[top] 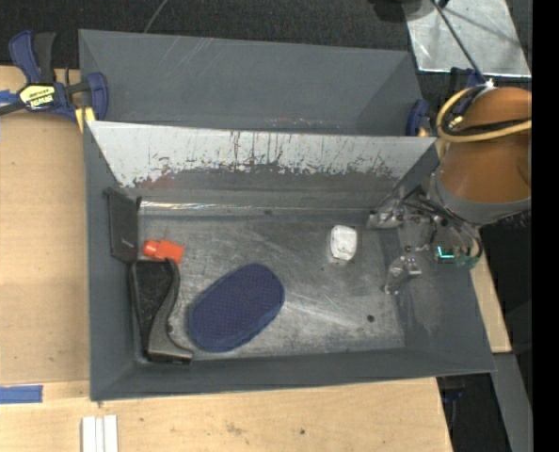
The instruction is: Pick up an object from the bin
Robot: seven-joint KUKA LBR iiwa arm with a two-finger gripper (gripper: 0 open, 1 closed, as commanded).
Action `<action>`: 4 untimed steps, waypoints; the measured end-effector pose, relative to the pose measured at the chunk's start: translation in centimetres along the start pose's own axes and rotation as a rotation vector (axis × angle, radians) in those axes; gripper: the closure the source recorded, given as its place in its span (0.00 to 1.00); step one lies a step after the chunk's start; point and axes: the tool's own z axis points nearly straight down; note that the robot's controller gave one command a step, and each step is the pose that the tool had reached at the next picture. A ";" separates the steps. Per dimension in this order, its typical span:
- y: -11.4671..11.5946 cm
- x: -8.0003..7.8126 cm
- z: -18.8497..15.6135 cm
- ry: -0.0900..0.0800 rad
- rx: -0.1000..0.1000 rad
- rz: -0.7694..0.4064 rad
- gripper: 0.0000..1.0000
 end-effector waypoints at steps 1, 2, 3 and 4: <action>4.7 -4.9 6.4 -0.009 0.002 -0.283 0.00; 2.1 -7.1 6.6 -0.003 -0.008 -0.211 0.00; 1.9 -7.5 6.3 -0.021 0.001 -0.209 1.00; 0.0 -4.8 -8.3 -0.016 0.006 -0.329 1.00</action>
Offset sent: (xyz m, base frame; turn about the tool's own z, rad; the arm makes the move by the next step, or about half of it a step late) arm 0.0477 0.0464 -0.0655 -0.2837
